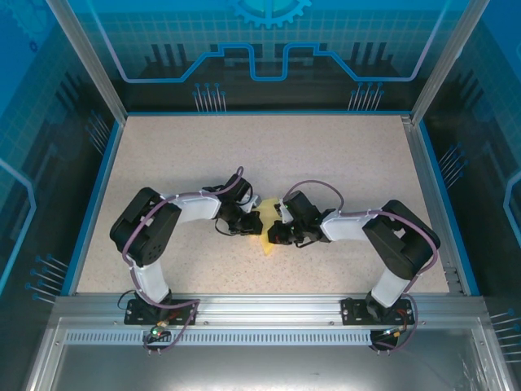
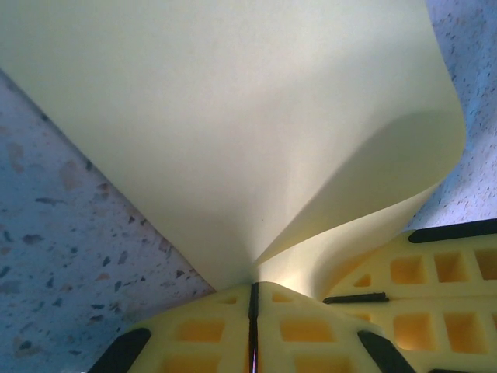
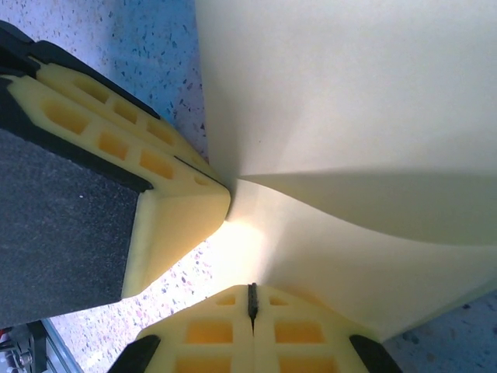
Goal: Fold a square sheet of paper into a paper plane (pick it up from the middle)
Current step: Third fold the triangle at the center of the table.
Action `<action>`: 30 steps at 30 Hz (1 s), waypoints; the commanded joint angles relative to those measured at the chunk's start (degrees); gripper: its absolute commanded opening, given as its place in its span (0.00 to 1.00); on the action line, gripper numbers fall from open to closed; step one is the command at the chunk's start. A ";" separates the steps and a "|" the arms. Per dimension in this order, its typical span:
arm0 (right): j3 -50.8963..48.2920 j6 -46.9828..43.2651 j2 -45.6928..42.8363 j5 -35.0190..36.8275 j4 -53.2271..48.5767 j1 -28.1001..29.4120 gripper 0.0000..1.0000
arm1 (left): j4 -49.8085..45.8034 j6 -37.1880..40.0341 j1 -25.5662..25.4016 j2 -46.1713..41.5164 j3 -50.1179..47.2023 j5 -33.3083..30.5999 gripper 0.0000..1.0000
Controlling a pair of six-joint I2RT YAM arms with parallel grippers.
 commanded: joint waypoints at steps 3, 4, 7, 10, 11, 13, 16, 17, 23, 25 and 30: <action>-0.01 -1.38 0.71 0.38 -4.51 -0.32 0.00 | -4.22 2.63 0.26 4.32 -0.84 -10.50 0.09; 0.05 -1.64 0.55 0.36 -5.09 -0.19 0.00 | -4.36 2.81 0.20 4.40 -0.82 -10.67 0.09; -0.44 -1.76 -0.80 0.16 -5.34 -0.05 0.00 | -4.48 3.00 0.09 4.49 -0.76 -10.73 0.09; -0.70 -1.50 -1.96 -0.09 -5.26 0.28 0.00 | -4.58 3.09 0.03 4.86 -0.50 -10.86 0.09; -0.69 -1.28 -2.31 -0.17 -4.79 0.55 0.00 | -4.66 3.09 -0.08 4.94 -0.41 -10.91 0.08; -0.88 -0.67 -2.72 -0.56 -3.76 0.86 0.00 | -4.66 3.09 -0.14 5.15 -0.31 -10.93 0.09; -1.47 0.37 -3.68 -0.44 -2.26 1.16 0.00 | -4.79 3.13 -0.26 5.20 -0.16 -11.12 0.09; -1.64 0.53 -3.88 -0.13 -2.31 1.40 0.00 | -4.93 3.19 -0.26 5.28 -0.13 -11.28 0.09; -3.24 2.22 -3.85 -0.31 -0.21 3.33 0.00 | -4.86 3.32 -0.24 5.81 -0.23 -11.64 0.09; -3.50 2.49 -3.29 -0.39 0.50 3.62 0.00 | -4.83 3.33 -0.23 6.08 -0.16 -11.62 0.09; -3.05 1.42 -1.79 -0.14 -1.34 3.72 0.00 | -5.09 3.62 -0.26 6.25 0.03 -11.91 0.09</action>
